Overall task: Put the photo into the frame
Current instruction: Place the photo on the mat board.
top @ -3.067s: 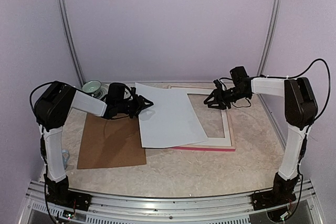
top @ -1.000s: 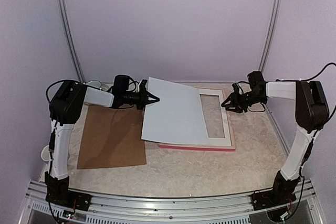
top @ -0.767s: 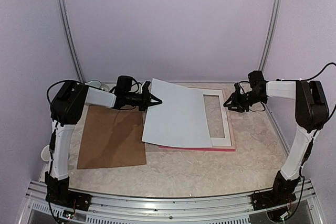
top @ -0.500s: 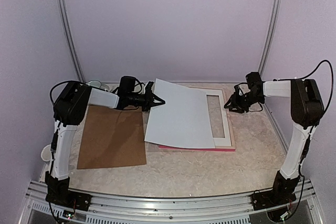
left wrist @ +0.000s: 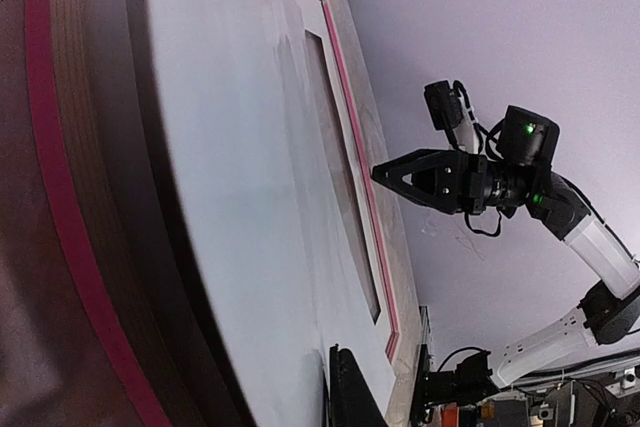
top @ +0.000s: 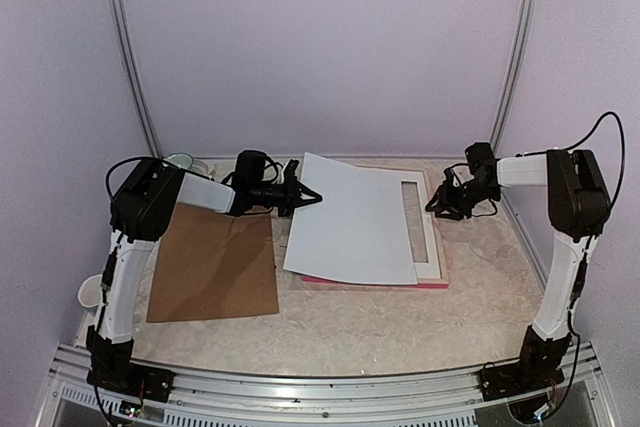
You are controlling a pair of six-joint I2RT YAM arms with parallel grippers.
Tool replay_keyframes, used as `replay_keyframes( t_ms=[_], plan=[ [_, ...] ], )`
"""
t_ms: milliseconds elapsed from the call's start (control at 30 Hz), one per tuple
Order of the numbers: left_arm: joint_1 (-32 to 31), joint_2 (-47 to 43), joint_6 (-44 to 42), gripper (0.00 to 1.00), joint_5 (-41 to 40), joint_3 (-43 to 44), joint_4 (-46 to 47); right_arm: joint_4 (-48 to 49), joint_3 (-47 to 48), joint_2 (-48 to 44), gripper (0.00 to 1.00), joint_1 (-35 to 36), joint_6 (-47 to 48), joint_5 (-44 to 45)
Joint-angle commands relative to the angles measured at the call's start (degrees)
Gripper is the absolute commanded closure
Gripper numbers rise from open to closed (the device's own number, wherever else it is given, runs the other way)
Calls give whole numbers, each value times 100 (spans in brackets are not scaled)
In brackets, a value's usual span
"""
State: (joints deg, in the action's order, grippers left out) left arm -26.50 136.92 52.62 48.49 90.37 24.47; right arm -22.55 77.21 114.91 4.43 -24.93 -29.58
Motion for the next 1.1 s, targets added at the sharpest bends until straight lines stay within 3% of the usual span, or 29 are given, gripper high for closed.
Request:
replay_keyframes(
  t_ms=[0,333,1067],
  plan=[
    [-20,150,350,94,-266,-59,735,139,111,202,63,-56,148,-262],
    [-30,286,671,93,-438,-143,1294,198,-74,172,64,-25,295,-218],
    [-4,664,491,91,-373,440,1159,87,6,-40,64,-21,229,518]
  ],
)
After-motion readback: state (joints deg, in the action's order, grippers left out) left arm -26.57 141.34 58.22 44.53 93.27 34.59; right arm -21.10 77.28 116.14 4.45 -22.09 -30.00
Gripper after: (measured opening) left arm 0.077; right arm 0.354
